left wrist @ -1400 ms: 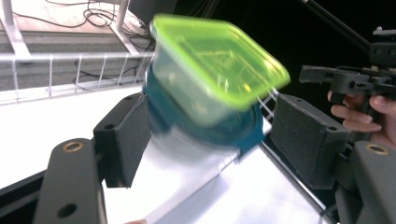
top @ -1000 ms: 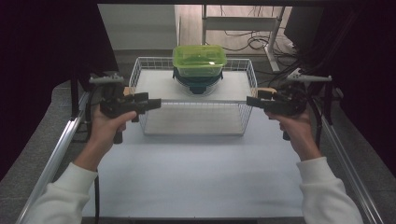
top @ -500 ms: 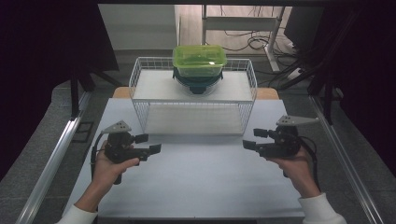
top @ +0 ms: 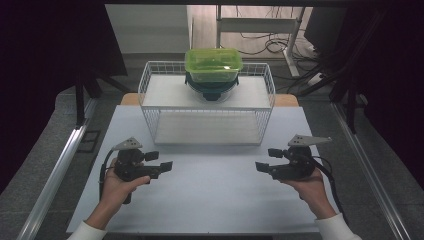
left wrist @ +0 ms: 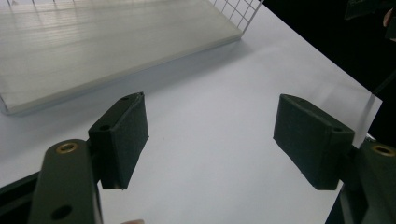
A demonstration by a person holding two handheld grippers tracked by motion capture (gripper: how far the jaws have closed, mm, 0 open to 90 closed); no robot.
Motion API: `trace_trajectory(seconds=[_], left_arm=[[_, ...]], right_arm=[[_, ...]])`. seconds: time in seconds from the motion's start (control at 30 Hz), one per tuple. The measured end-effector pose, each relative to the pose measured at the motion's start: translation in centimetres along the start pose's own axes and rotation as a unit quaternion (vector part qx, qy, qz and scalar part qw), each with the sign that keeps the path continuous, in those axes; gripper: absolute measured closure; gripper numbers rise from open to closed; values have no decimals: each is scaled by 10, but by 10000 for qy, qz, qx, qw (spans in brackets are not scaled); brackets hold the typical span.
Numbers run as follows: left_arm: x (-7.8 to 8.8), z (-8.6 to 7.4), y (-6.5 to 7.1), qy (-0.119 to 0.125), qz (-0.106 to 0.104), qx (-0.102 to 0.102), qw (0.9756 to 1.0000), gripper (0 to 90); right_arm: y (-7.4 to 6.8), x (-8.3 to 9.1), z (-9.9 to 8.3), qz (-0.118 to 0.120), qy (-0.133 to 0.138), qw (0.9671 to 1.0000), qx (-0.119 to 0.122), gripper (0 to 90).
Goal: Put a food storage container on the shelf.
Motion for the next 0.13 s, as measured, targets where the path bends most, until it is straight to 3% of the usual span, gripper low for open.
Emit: trace_trajectory(seconds=[0.13], left_arm=[[-1,0,-2,18,21,-17,10000,247]], right_arm=[[5,2,-4,-50,114,9999,-50,167]])
Point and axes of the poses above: each handheld gripper's, and its own axes: x roughly backward along the jaws, z roughly out of its top, y roughly to its right, the point moved 1 cm from there along -x, roughly forward along the jaws, and after that the axes turned 6 degrees about -y, right-handed, at the moved point
